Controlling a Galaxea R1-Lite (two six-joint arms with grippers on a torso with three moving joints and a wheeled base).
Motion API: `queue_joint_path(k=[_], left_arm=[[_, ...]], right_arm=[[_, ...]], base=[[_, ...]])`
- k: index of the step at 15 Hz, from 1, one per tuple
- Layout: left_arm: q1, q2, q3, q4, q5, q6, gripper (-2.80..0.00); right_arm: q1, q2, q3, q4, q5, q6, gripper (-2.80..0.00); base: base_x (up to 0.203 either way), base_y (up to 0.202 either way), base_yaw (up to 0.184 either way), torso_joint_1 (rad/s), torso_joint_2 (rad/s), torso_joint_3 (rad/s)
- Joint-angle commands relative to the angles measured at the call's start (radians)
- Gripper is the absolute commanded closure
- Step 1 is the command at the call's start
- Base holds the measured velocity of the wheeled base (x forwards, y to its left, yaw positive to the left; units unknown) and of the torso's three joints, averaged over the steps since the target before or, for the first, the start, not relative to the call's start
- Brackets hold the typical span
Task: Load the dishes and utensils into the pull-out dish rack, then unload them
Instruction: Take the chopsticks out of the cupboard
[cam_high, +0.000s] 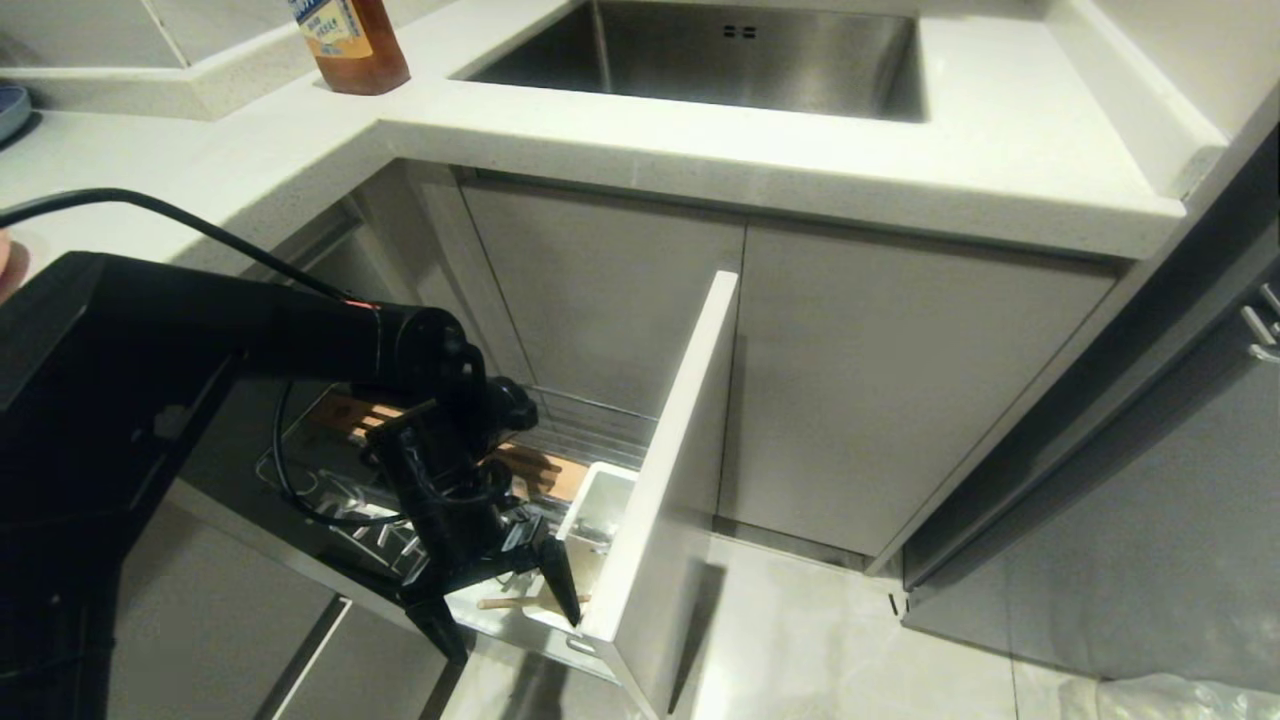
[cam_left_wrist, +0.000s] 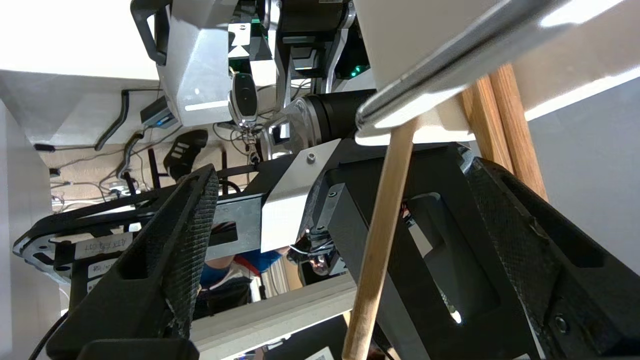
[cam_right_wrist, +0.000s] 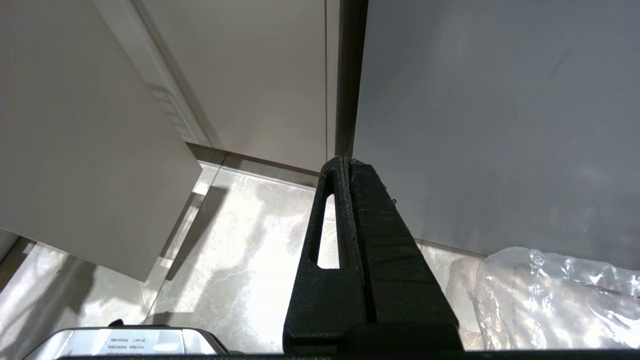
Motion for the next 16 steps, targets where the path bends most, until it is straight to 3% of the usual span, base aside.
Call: queue_joint_path(k=[1, 5, 6, 16], left_arm=[[0.000, 0.006, -0.002, 0.007, -0.002, -0.002, -2.80], [0.000, 0.007, -0.002, 0.005, -0.002, 0.001, -2.80], [0.000, 0.004, 0.005, 0.004, -0.002, 0.007, 0.00], [-0.011, 0.003, 0.006, -0.006, -0.004, -0.008, 0.00]], right_arm=[[0.000, 0.000, 0.000, 0.000, 0.000, 0.000, 0.00], [0.000, 0.000, 0.000, 0.000, 0.000, 0.000, 0.00], [0.000, 0.000, 0.000, 0.000, 0.000, 0.000, 0.00], [0.000, 0.000, 0.000, 0.000, 0.000, 0.000, 0.00]], base=[[0.000, 0.000, 0.000, 0.000, 0.00, 0.000], [0.000, 0.000, 0.000, 0.000, 0.00, 0.000], [0.000, 0.000, 0.000, 0.000, 0.00, 0.000], [0.000, 0.000, 0.000, 0.000, 0.00, 0.000]])
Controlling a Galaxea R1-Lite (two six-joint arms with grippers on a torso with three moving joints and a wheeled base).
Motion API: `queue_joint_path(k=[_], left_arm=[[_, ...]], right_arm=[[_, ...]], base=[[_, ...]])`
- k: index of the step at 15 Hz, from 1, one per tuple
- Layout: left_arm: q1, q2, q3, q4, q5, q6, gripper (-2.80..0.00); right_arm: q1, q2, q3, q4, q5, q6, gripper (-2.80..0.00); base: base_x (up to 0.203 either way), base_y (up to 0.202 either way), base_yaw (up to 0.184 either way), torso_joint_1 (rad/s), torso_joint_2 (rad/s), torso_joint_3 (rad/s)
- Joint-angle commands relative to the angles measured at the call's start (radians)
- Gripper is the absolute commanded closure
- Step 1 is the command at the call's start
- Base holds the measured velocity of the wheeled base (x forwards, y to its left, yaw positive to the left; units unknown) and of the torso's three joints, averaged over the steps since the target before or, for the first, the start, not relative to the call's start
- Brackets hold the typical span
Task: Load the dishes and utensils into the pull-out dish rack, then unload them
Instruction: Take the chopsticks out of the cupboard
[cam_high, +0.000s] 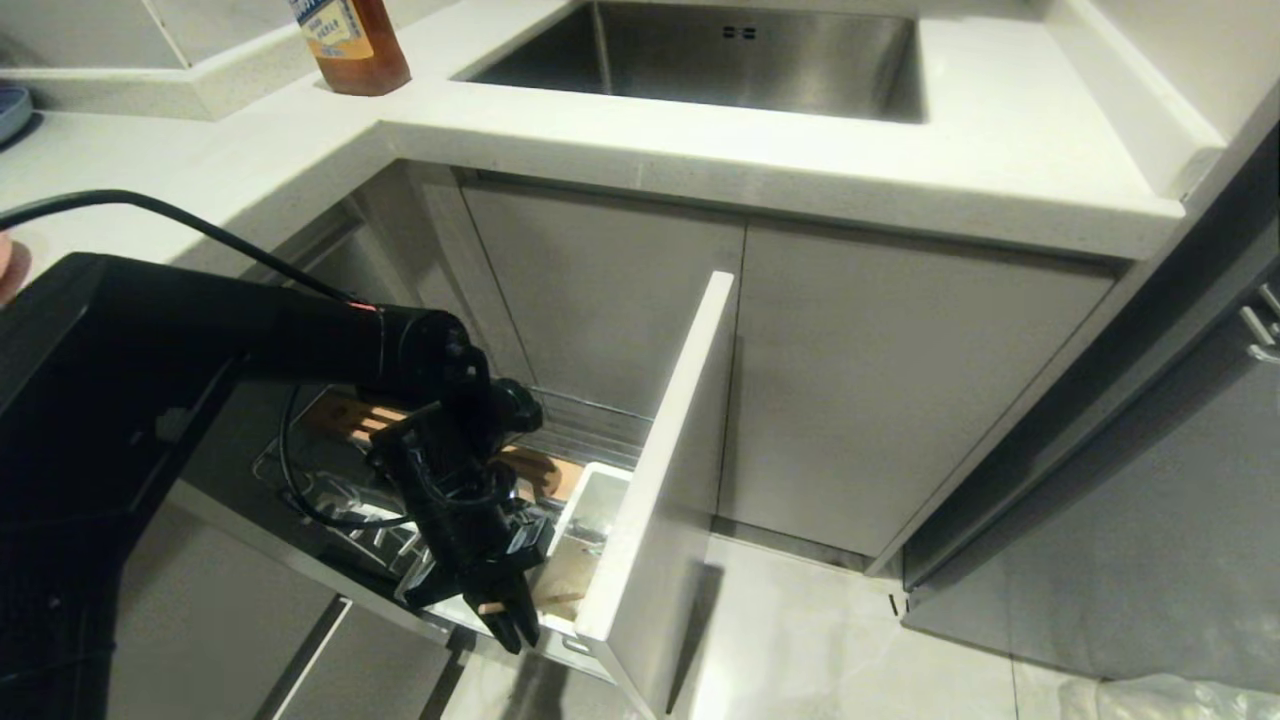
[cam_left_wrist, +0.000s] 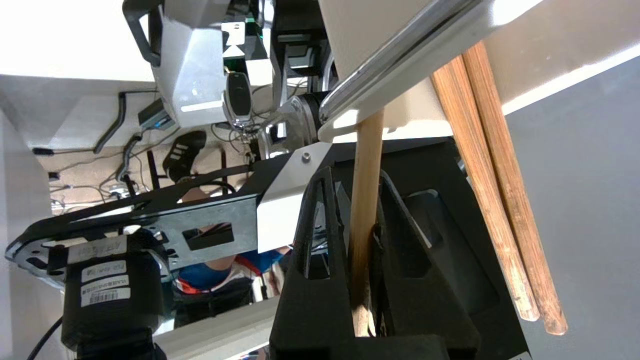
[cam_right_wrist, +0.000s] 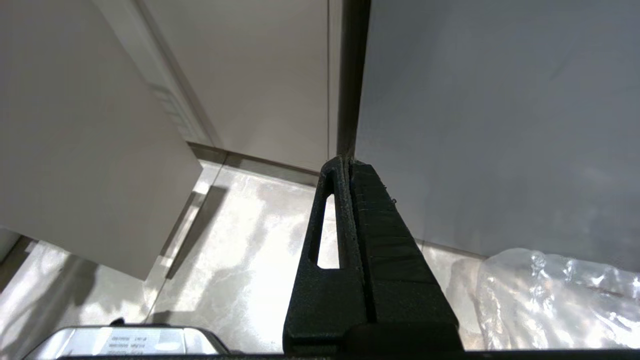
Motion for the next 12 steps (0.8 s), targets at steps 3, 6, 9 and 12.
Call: queue_joint_path(k=[3, 6, 9, 12], left_arm=[[-0.012, -0.026, 0.001, 0.009, -0.011, -0.006, 0.00], [-0.031, -0.112, 0.002, 0.011, -0.057, -0.056, 0.00], [-0.062, -0.221, 0.000, 0.014, -0.076, -0.124, 0.00], [-0.107, -0.308, -0.011, 0.053, -0.088, -0.179, 0.00]], right_arm=[[0.000, 0.001, 0.000, 0.000, 0.000, 0.000, 0.00], [0.000, 0.001, 0.000, 0.000, 0.000, 0.000, 0.00], [0.000, 0.001, 0.000, 0.000, 0.000, 0.000, 0.00], [0.000, 0.001, 0.000, 0.000, 0.000, 0.000, 0.00]], base=[[0.000, 0.000, 0.000, 0.000, 0.00, 0.000], [0.000, 0.000, 0.000, 0.000, 0.00, 0.000], [0.000, 0.000, 0.000, 0.000, 0.00, 0.000], [0.000, 0.000, 0.000, 0.000, 0.00, 0.000]])
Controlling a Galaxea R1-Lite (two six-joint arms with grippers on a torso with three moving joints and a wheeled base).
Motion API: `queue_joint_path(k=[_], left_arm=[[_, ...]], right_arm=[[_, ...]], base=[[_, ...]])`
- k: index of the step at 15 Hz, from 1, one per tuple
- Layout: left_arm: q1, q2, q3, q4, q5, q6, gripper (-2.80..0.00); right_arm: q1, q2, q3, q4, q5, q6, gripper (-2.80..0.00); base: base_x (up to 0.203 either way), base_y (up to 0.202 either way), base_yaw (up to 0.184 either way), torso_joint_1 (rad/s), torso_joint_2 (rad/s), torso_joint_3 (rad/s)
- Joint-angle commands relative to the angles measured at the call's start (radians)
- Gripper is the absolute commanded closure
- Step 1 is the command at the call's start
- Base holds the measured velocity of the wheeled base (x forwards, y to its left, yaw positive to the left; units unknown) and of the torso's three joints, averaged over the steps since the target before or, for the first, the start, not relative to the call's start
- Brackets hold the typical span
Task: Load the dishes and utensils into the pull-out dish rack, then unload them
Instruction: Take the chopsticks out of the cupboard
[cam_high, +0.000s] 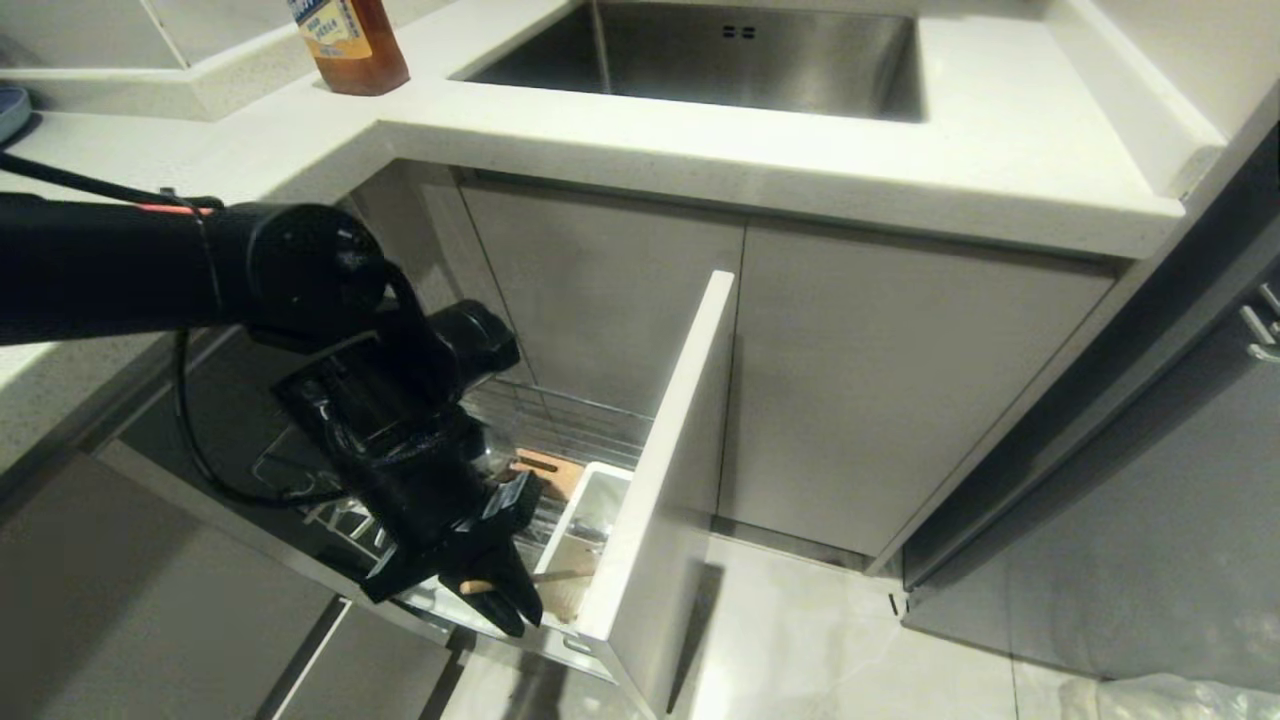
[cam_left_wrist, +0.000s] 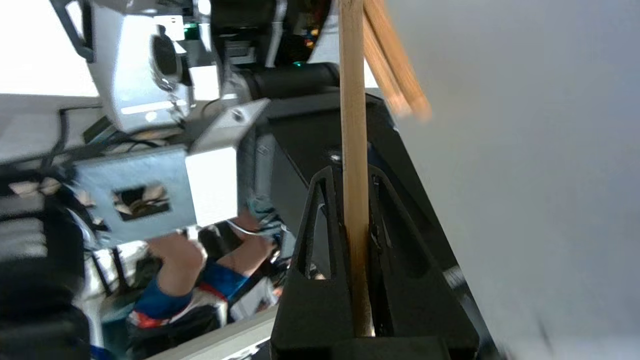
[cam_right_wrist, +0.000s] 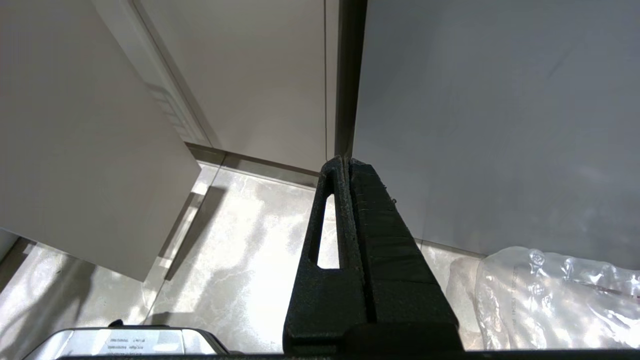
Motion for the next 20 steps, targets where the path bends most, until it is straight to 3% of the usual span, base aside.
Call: queue_joint_path(k=[1, 4, 6, 8, 14, 17, 20], left_arm=[[-0.026, -0.077, -0.005, 0.007, -0.003, -0.031, 0.00], [-0.062, -0.137, -0.015, 0.010, 0.016, -0.115, 0.00], [-0.080, -0.183, -0.028, 0.012, 0.081, -0.152, 0.00], [-0.090, -0.225, -0.053, 0.029, 0.106, -0.190, 0.00], [-0.146, -0.366, -0.109, 0.073, 0.113, -0.219, 0.00], [-0.165, -0.469, -0.164, 0.066, 0.152, -0.245, 0.00], [-0.165, -0.583, -0.233, 0.051, 0.232, -0.247, 0.00]], right_arm=[[0.000, 0.000, 0.000, 0.000, 0.000, 0.000, 0.00], [0.000, 0.000, 0.000, 0.000, 0.000, 0.000, 0.00], [0.000, 0.000, 0.000, 0.000, 0.000, 0.000, 0.00], [0.000, 0.000, 0.000, 0.000, 0.000, 0.000, 0.00], [0.000, 0.000, 0.000, 0.000, 0.000, 0.000, 0.00], [0.000, 0.000, 0.000, 0.000, 0.000, 0.000, 0.00], [0.000, 0.000, 0.000, 0.000, 0.000, 0.000, 0.00]], base=[[0.000, 0.000, 0.000, 0.000, 0.00, 0.000], [0.000, 0.000, 0.000, 0.000, 0.00, 0.000], [0.000, 0.000, 0.000, 0.000, 0.00, 0.000], [0.000, 0.000, 0.000, 0.000, 0.00, 0.000], [0.000, 0.000, 0.000, 0.000, 0.00, 0.000], [0.000, 0.000, 0.000, 0.000, 0.00, 0.000], [0.000, 0.000, 0.000, 0.000, 0.00, 0.000]])
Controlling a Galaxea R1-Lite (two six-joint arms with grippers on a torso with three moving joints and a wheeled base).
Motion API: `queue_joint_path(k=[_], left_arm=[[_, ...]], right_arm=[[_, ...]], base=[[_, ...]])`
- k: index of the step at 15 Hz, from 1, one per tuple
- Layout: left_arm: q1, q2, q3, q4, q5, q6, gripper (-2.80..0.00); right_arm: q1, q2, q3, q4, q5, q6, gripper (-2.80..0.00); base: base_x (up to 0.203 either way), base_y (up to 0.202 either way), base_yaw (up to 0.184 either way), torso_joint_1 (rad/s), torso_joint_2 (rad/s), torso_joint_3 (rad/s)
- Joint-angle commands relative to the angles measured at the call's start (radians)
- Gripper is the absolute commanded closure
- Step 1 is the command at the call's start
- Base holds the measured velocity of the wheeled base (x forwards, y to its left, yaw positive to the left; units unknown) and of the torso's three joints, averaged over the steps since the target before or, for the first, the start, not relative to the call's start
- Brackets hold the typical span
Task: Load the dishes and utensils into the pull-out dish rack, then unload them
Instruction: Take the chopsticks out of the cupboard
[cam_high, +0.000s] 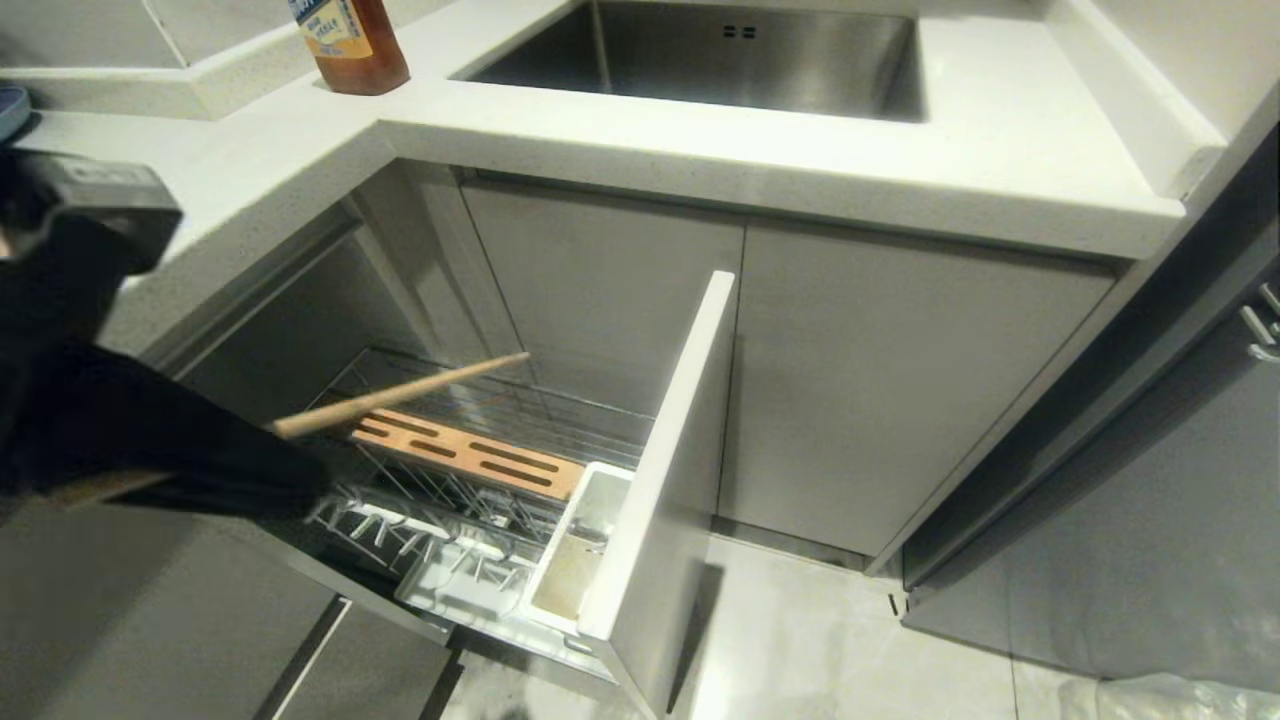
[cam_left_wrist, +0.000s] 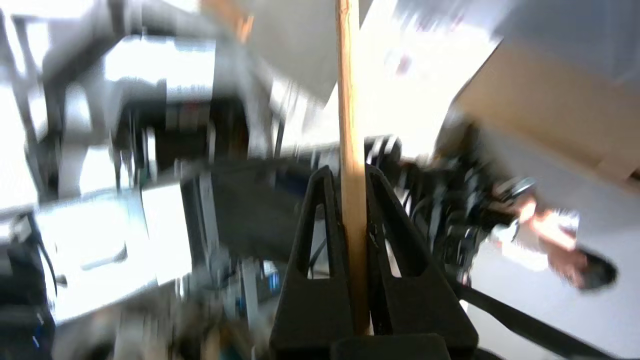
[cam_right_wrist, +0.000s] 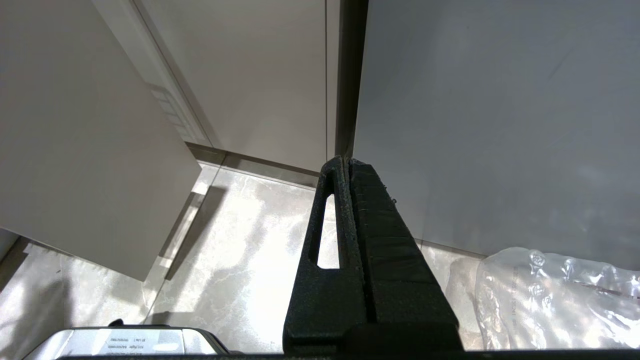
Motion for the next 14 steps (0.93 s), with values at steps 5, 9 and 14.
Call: queue_joint_path(k=[5, 9, 14], left_arm=[[0.165, -0.190, -0.042, -0.099, 0.107, 0.103, 0.00], [0.467, -0.192, -0.044, -0.188, 0.150, 0.203, 0.00], [0.676, -0.070, -0.045, -0.323, 0.490, 0.239, 0.00]], right_arm=[[0.000, 0.000, 0.000, 0.000, 0.000, 0.000, 0.00], [0.000, 0.000, 0.000, 0.000, 0.000, 0.000, 0.00], [0.000, 0.000, 0.000, 0.000, 0.000, 0.000, 0.00]], base=[[0.000, 0.000, 0.000, 0.000, 0.00, 0.000], [0.000, 0.000, 0.000, 0.000, 0.00, 0.000], [0.000, 0.000, 0.000, 0.000, 0.00, 0.000]])
